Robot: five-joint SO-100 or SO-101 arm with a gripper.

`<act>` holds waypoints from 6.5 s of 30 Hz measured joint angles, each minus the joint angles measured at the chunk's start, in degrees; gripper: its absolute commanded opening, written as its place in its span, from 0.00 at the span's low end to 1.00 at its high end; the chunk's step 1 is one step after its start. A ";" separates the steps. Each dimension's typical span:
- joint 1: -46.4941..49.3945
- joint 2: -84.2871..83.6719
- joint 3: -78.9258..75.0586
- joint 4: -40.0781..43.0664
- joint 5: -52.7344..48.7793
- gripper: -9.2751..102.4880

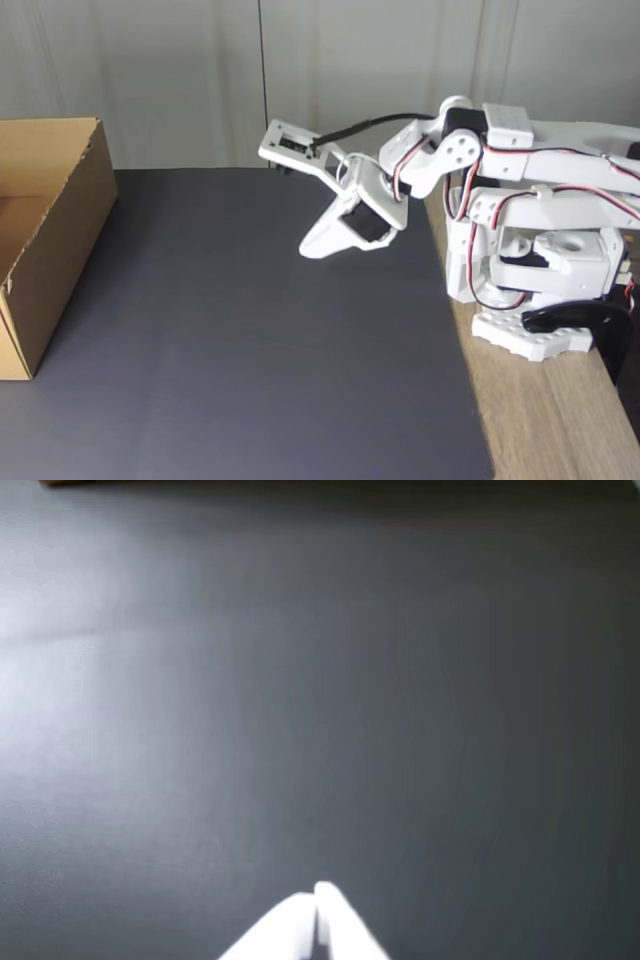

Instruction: Grasp a ball and put it in the box.

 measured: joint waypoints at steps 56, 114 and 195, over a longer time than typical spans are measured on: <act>-7.82 0.88 1.14 23.82 -5.10 0.08; -7.82 0.88 1.14 23.82 -5.10 0.08; -7.82 0.88 1.14 23.82 -5.10 0.08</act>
